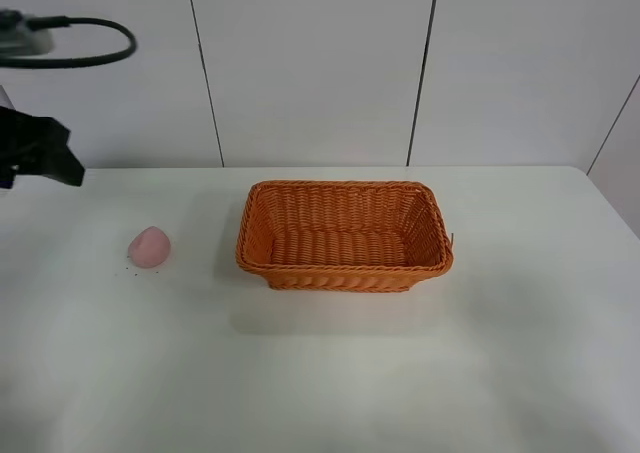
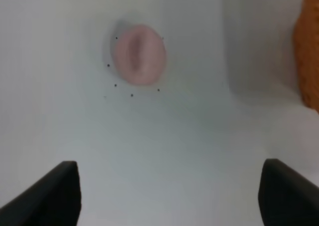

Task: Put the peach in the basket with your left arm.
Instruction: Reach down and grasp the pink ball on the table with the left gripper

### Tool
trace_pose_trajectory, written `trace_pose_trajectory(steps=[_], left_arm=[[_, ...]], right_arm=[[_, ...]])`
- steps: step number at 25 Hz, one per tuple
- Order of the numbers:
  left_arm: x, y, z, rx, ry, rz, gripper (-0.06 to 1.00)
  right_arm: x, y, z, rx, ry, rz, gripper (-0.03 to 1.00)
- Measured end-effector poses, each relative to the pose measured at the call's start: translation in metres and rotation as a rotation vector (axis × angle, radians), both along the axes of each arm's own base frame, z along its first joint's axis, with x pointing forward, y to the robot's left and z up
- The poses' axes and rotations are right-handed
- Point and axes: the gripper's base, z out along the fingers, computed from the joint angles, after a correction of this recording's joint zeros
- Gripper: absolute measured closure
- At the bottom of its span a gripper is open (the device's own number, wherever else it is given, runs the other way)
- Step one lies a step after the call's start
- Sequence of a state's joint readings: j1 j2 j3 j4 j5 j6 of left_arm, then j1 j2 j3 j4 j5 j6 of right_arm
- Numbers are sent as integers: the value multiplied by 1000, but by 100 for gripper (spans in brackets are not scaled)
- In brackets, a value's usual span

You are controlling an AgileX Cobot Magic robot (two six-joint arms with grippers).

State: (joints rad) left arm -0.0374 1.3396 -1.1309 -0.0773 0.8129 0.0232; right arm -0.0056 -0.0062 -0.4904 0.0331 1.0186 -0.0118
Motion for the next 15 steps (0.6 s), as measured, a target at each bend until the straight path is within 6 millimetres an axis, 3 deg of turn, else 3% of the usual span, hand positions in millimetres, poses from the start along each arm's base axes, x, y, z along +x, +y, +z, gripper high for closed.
trace_pose_trajectory(steps=[4, 8, 11, 15], left_arm=[[71, -3, -37, 4, 109, 1, 19], [131, -5, -88, 7, 199, 1, 19], [158, -6, -128, 10, 267, 1, 19], [169, -4, -166, 37, 340, -6, 19]], right_arm=[[0, 0, 0, 0, 0, 0, 27], [0, 0, 0, 0, 0, 0, 27], [0, 0, 0, 0, 0, 0, 27], [0, 0, 0, 0, 0, 0, 27]])
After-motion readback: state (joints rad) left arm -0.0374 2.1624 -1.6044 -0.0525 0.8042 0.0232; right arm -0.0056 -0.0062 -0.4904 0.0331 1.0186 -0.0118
